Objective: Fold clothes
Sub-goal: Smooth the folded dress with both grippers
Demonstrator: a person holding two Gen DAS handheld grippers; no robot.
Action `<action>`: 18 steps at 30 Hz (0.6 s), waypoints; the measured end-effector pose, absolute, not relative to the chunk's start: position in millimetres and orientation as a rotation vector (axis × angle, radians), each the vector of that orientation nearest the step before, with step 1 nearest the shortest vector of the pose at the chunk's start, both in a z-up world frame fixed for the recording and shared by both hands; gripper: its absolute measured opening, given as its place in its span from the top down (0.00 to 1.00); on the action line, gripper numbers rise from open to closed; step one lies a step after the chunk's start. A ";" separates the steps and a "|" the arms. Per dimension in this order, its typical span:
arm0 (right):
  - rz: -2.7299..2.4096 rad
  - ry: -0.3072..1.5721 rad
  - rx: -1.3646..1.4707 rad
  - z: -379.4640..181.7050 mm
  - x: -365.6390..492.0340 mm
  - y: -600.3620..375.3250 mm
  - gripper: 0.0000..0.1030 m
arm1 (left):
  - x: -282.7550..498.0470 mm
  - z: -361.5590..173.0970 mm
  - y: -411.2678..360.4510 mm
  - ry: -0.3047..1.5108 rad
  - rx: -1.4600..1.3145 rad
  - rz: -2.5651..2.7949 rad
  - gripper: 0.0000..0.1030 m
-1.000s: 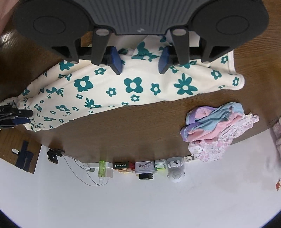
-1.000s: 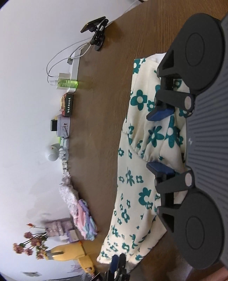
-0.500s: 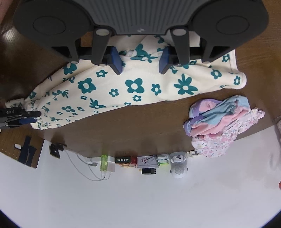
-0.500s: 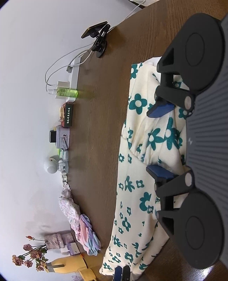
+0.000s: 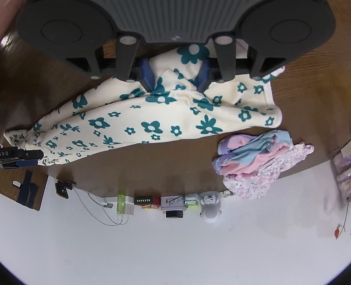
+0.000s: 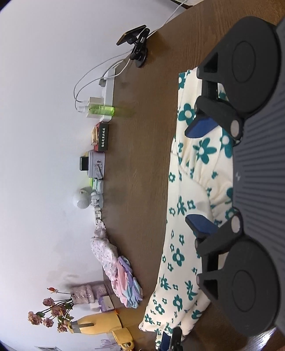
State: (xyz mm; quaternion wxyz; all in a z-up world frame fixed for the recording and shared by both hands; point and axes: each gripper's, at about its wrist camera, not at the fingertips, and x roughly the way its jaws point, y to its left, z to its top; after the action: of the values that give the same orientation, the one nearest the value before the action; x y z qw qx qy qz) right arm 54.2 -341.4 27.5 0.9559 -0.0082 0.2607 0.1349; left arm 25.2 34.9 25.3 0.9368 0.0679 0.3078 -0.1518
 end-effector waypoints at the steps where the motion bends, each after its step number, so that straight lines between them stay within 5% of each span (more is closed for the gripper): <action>1: 0.276 0.519 -0.001 30.4 51.4 -341.4 0.18 | 23.9 27.7 36.5 0.621 0.130 -0.312 0.55; 3: 0.280 0.497 0.031 36.8 45.4 -341.5 0.02 | 20.3 33.8 40.5 0.598 0.111 -0.305 0.45; 7: 0.327 0.458 0.093 51.0 34.9 -337.1 0.00 | 8.1 53.5 48.8 0.502 0.062 -0.273 0.06; 18: 0.315 0.465 0.342 50.0 41.4 -294.9 0.00 | -1.7 59.9 47.5 0.479 -0.007 -0.294 0.02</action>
State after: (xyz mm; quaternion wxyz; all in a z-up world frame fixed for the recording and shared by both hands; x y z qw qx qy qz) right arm 41.4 -294.9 50.0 0.9465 0.1679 0.2281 0.1546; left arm -1.7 47.5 59.9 0.9608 -0.0034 0.2364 -0.1450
